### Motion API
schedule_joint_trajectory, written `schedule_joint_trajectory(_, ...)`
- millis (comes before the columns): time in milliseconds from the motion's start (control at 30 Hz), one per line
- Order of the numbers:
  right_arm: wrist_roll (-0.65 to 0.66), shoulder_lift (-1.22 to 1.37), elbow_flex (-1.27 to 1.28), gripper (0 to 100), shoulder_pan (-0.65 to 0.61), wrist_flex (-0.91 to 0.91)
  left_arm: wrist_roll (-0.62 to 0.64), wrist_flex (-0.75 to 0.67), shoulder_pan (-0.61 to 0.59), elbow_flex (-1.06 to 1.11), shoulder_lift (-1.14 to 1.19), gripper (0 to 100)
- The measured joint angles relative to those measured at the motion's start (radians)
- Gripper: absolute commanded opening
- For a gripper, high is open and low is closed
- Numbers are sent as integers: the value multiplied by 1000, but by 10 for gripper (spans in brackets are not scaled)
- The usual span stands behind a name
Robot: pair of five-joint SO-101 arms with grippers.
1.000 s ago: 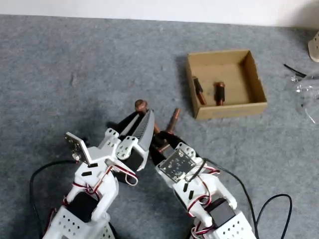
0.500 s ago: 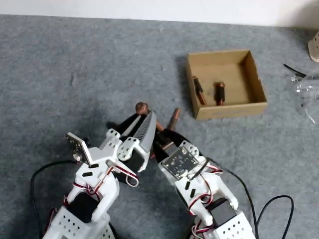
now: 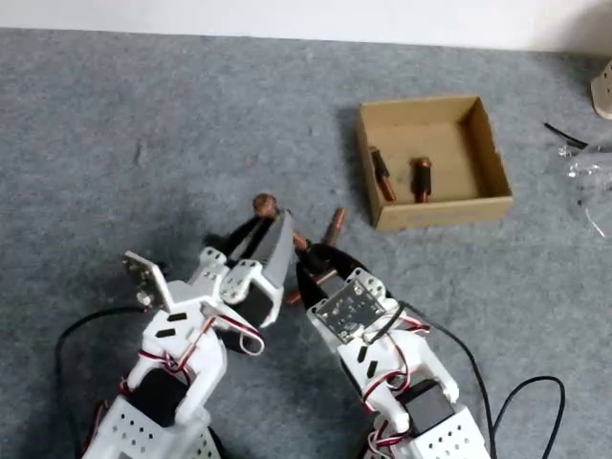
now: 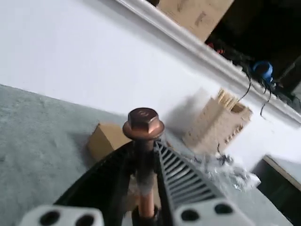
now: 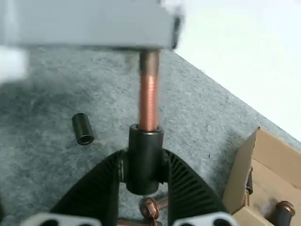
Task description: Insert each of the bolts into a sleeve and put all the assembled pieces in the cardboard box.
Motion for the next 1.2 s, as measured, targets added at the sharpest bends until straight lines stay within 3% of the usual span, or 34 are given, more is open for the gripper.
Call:
schedule_joint_trajectory(467, 0, 0, 0, 5, 15, 2, 6, 91, 52, 0, 0, 6)
schedule_joint_trajectory(633, 0, 0, 0, 5, 15, 2, -77, 133, 94, 0, 0, 6)
schedule_joint_trajectory(967, 0, 0, 0, 5, 15, 2, -97, 133, 95, 0, 0, 12)
schedule_joint_trajectory(1033, 0, 0, 0, 5, 15, 2, -97, 133, 95, 0, 0, 57)
schedule_joint_trajectory(1200, 0, 0, 0, 5, 20, 2, -97, 133, 78, 0, 0, 292)
